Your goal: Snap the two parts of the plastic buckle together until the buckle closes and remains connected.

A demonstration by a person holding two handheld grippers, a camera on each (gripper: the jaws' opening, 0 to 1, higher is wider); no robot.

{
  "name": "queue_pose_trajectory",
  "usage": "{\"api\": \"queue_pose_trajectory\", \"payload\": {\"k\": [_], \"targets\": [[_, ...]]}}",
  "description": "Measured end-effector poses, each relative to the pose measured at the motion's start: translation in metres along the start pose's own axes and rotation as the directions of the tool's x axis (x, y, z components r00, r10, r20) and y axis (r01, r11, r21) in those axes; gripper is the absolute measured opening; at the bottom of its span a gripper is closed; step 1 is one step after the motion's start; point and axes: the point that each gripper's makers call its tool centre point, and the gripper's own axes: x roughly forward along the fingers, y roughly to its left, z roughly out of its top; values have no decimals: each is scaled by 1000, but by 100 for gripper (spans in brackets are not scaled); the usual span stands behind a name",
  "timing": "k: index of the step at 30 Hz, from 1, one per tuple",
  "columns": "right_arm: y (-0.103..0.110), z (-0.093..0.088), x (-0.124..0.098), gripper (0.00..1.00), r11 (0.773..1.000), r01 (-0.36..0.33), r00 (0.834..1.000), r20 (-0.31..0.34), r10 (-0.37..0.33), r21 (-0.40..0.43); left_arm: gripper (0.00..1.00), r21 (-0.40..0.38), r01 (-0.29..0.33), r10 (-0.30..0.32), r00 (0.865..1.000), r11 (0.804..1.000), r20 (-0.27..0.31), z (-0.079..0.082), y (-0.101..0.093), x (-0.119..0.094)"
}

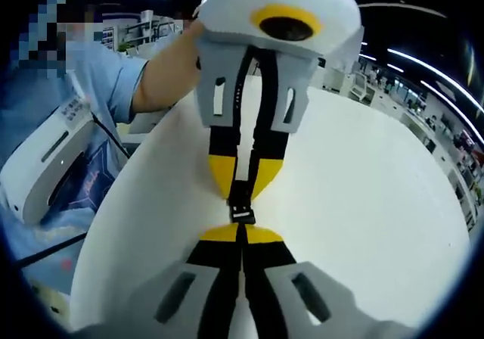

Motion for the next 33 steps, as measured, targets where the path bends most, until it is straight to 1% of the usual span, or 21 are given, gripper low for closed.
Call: {"api": "queue_pose_trajectory", "payload": {"k": [3, 11, 15, 16, 20, 25, 28, 33], "targets": [[-4, 0, -1, 0, 999, -21, 999, 28, 20, 35, 8, 7, 3, -3, 1000, 1000, 0, 1, 2, -1], [-5, 2, -1, 1, 999, -30, 999, 44, 28, 32, 9, 20, 22, -23, 999, 1000, 29, 1, 1, -1], [-11, 2, -1, 6, 999, -22, 998, 67, 19, 38, 9, 27, 33, -33, 999, 999, 33, 0, 0, 1], [-8, 3, 0, 6, 997, -51, 996, 82, 46, 64, 9, 30, 34, -35, 999, 999, 35, -1, -1, 1], [-7, 3, 0, 9, 995, -73, 993, 103, 65, 74, 9, 35, 38, -40, 999, 999, 35, -2, 0, 1], [-4, 3, 1, 10, 995, -75, 992, 108, 68, 65, 9, 35, 42, -43, 998, 999, 40, -3, -1, 1], [-6, 2, 1, 14, 996, -61, 993, 105, 54, 65, 9, 34, 41, -42, 998, 999, 47, -4, -1, 1], [-4, 1, 0, 14, 996, -66, 992, 111, 59, 65, 9, 36, 41, -43, 997, 998, 59, -4, -1, 1]]}}
